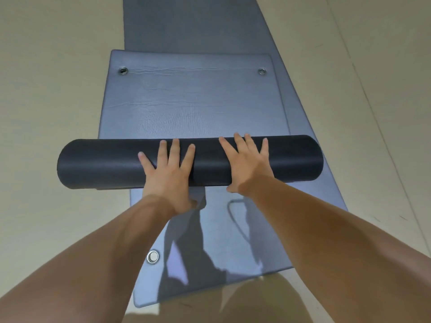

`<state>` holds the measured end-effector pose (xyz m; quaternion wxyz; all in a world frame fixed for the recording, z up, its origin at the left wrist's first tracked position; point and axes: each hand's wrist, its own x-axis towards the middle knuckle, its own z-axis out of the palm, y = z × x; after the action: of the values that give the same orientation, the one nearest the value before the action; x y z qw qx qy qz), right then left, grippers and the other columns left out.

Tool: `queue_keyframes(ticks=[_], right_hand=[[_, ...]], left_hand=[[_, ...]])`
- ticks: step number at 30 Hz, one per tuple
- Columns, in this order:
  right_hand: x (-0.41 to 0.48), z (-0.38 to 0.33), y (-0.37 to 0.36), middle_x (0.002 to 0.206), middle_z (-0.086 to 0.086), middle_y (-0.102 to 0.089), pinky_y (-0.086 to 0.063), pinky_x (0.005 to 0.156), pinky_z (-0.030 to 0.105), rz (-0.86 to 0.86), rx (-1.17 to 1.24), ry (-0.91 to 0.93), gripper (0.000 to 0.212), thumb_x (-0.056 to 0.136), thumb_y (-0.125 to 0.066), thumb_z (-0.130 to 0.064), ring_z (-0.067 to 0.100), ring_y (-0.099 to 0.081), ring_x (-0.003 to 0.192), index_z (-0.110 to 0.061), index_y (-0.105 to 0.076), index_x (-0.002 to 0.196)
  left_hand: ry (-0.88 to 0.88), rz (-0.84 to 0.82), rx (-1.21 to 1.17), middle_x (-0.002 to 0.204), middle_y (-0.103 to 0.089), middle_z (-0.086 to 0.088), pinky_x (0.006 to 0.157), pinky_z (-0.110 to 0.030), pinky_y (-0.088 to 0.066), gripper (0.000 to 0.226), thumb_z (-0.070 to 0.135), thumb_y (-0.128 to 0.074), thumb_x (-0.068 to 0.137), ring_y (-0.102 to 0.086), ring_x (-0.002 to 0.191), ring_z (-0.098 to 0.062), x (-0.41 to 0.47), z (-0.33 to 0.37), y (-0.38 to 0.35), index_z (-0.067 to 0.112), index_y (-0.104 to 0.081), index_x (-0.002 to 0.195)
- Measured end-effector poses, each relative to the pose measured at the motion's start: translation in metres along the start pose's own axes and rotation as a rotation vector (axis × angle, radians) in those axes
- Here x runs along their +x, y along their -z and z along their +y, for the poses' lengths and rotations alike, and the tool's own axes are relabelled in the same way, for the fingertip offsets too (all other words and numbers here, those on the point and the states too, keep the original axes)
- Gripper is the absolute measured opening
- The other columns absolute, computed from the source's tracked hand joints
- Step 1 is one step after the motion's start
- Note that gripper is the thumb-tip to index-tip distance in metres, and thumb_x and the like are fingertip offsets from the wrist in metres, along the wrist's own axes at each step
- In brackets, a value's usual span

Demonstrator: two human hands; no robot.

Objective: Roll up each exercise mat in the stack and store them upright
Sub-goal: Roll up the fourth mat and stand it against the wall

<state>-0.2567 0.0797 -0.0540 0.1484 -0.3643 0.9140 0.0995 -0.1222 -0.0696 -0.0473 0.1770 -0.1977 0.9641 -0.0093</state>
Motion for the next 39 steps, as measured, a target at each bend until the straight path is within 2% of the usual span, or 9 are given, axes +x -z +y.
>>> queue_keyframes(ticks=[3, 5, 9, 16, 24, 29, 31, 35, 39], right_hand=[[0.002, 0.000, 0.001, 0.173, 0.008, -0.010, -0.005, 0.125, 0.065, 0.019, 0.020, 0.002, 0.123, 0.078, -0.082, -0.040, 0.030, -0.007, 0.160, -0.037, 0.006, 0.164], [0.002, 0.002, 0.005, 0.171, 0.008, -0.016, -0.007, 0.125, 0.066, 0.004, 0.031, 0.013, 0.118, 0.079, -0.082, -0.038, 0.030, -0.012, 0.159, -0.037, 0.000, 0.164], [-0.013, -0.001, 0.005, 0.166, 0.007, -0.030, -0.011, 0.123, 0.068, 0.025, 0.027, 0.021, 0.106, 0.085, -0.078, -0.037, 0.030, -0.022, 0.156, -0.035, -0.008, 0.164], [-0.088, -0.023, -0.004, 0.159, 0.001, -0.038, -0.009, 0.124, 0.066, -0.106, 0.058, -0.033, 0.099, 0.090, -0.074, -0.035, 0.027, -0.028, 0.152, -0.038, -0.007, 0.163], [-0.169, -0.025, -0.014, 0.138, -0.003, -0.058, -0.026, 0.120, 0.064, -0.193, 0.148, 0.026, 0.084, 0.088, -0.073, -0.034, 0.026, -0.052, 0.130, -0.038, -0.026, 0.157], [-0.138, -0.005, 0.003, 0.133, -0.004, -0.062, -0.036, 0.114, 0.055, -0.310, 0.166, 0.093, 0.087, 0.077, -0.083, -0.052, 0.025, -0.059, 0.120, -0.041, -0.034, 0.148], [-0.128, -0.004, 0.004, 0.149, 0.000, -0.052, -0.025, 0.120, 0.064, -0.324, 0.149, 0.085, 0.101, 0.074, -0.085, -0.055, 0.030, -0.048, 0.137, -0.042, -0.026, 0.155], [-0.135, -0.003, 0.001, 0.174, 0.012, 0.010, 0.000, 0.122, 0.073, -0.131, 0.082, 0.023, 0.117, 0.086, -0.075, -0.058, 0.044, 0.015, 0.157, -0.037, 0.009, 0.164], [-0.155, -0.007, -0.020, 0.173, 0.018, -0.004, -0.002, 0.122, 0.072, 0.238, 0.129, 0.020, 0.092, 0.094, -0.060, -0.058, 0.044, 0.002, 0.159, -0.027, -0.013, 0.167]], left_hand=[[0.051, 0.009, 0.016, 0.167, 0.002, -0.017, 0.109, -0.082, -0.011, 0.109, 0.021, -0.067, 0.084, 0.004, 0.153, -0.044, 0.011, 0.006, 0.003, 0.026, 0.012, 0.159], [0.050, 0.007, -0.008, 0.164, -0.009, -0.018, 0.108, -0.082, -0.011, 0.105, 0.006, -0.064, 0.083, -0.003, 0.152, -0.045, 0.015, 0.008, 0.011, 0.027, 0.005, 0.160], [0.006, 0.058, -0.040, 0.141, -0.035, -0.015, 0.106, -0.080, -0.022, 0.094, 0.004, -0.065, 0.080, -0.026, 0.138, -0.041, 0.005, 0.002, 0.013, 0.027, -0.014, 0.156], [-0.055, 0.041, -0.104, 0.125, -0.044, -0.007, 0.102, -0.072, -0.031, 0.079, 0.006, -0.062, 0.077, -0.036, 0.122, -0.032, -0.060, 0.005, 0.004, 0.034, -0.029, 0.143], [-0.039, -0.025, -0.129, 0.164, -0.016, -0.009, 0.115, -0.075, -0.002, 0.092, 0.035, -0.064, 0.085, -0.010, 0.151, -0.035, -0.148, 0.032, -0.017, 0.035, -0.010, 0.160], [-0.166, 0.139, -0.081, 0.167, -0.014, -0.017, 0.112, -0.074, -0.008, 0.133, 0.049, -0.088, 0.049, -0.015, 0.153, -0.042, -0.172, 0.024, -0.058, 0.022, -0.020, 0.160], [-0.164, 0.125, -0.076, 0.169, -0.006, -0.018, 0.113, -0.075, -0.007, 0.143, 0.069, -0.082, 0.046, -0.007, 0.155, -0.042, -0.166, 0.023, -0.061, 0.021, -0.012, 0.161], [-0.098, -0.007, -0.117, 0.167, 0.024, -0.008, 0.113, -0.071, 0.016, 0.140, 0.098, -0.046, 0.054, 0.023, 0.153, -0.034, -0.127, 0.021, -0.031, 0.030, 0.017, 0.159], [-0.020, -0.085, -0.221, 0.171, 0.011, -0.002, 0.118, -0.069, 0.008, 0.122, 0.102, -0.030, 0.061, 0.012, 0.156, -0.031, -0.063, 0.018, 0.006, 0.040, 0.006, 0.160]])
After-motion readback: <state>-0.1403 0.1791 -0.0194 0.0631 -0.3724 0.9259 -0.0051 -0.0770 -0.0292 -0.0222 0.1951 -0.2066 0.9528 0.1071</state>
